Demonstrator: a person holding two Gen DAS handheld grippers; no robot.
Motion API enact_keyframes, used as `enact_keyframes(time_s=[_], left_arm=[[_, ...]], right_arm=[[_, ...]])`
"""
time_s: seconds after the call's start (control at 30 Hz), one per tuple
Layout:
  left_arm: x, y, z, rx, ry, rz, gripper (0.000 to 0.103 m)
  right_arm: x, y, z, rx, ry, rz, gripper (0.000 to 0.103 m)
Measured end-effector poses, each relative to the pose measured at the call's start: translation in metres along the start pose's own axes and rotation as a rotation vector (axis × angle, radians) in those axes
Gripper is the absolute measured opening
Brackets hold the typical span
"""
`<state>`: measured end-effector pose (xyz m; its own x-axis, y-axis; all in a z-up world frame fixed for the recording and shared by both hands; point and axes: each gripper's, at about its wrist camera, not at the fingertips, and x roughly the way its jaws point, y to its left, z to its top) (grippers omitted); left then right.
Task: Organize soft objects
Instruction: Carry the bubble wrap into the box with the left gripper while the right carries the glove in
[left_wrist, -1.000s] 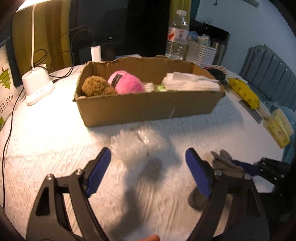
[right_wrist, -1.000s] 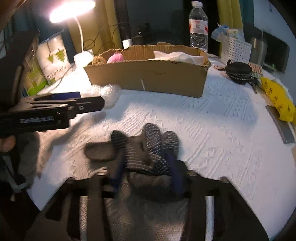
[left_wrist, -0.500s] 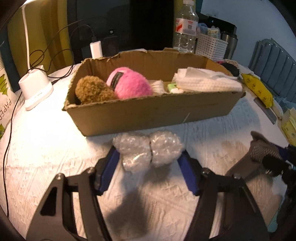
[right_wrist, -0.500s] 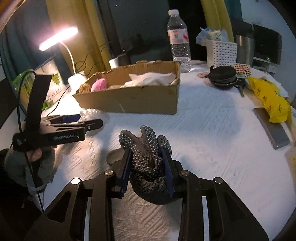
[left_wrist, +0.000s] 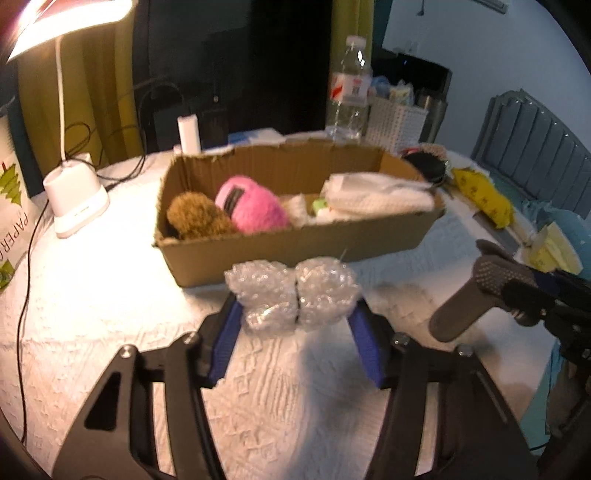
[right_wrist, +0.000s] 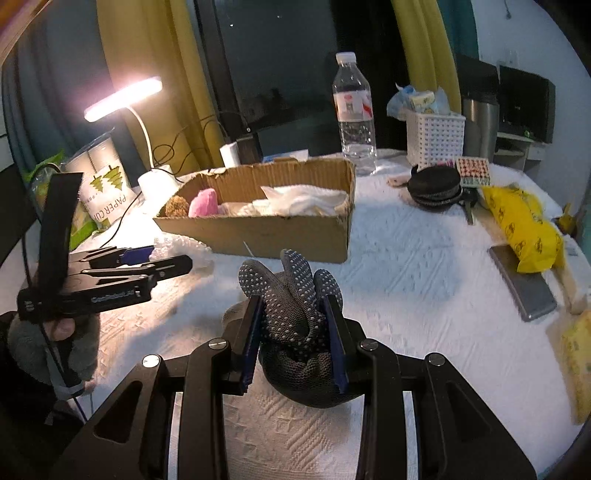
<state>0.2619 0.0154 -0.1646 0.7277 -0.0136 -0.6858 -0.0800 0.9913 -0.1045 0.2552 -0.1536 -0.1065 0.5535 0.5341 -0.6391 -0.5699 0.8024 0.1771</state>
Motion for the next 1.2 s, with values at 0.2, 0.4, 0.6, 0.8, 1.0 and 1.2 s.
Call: enact_keyframes(time_s=[0.2, 0.4, 0.6, 0.8, 1.0, 1.2], left_arm=[[-0.03, 0.006, 0.015, 0.01, -0.078, -0.01, 0.058], [-0.05, 0.015, 0.034, 0.006, -0.137, -0.027, 0.058], [-0.068, 0.024, 0.051, -0.023, -0.209, -0.031, 0.058], [-0.073, 0.034, 0.073, -0.031, -0.264, -0.022, 0.058], [-0.07, 0.043, 0.101, -0.013, -0.292, -0.008, 0.058], [-0.049, 0.044, 0.117, 0.005, -0.288, -0.007, 0.059]], right_arm=[[-0.011, 0.01, 0.016, -0.02, -0.041, -0.013, 0.035], [-0.021, 0.019, 0.036, -0.041, -0.085, -0.023, 0.035], [-0.024, 0.026, 0.056, -0.063, -0.115, -0.027, 0.035], [-0.019, 0.028, 0.077, -0.091, -0.138, -0.034, 0.035], [-0.013, 0.031, 0.103, -0.121, -0.177, -0.04, 0.035], [0.007, 0.023, 0.122, -0.125, -0.178, -0.044, 0.035]])
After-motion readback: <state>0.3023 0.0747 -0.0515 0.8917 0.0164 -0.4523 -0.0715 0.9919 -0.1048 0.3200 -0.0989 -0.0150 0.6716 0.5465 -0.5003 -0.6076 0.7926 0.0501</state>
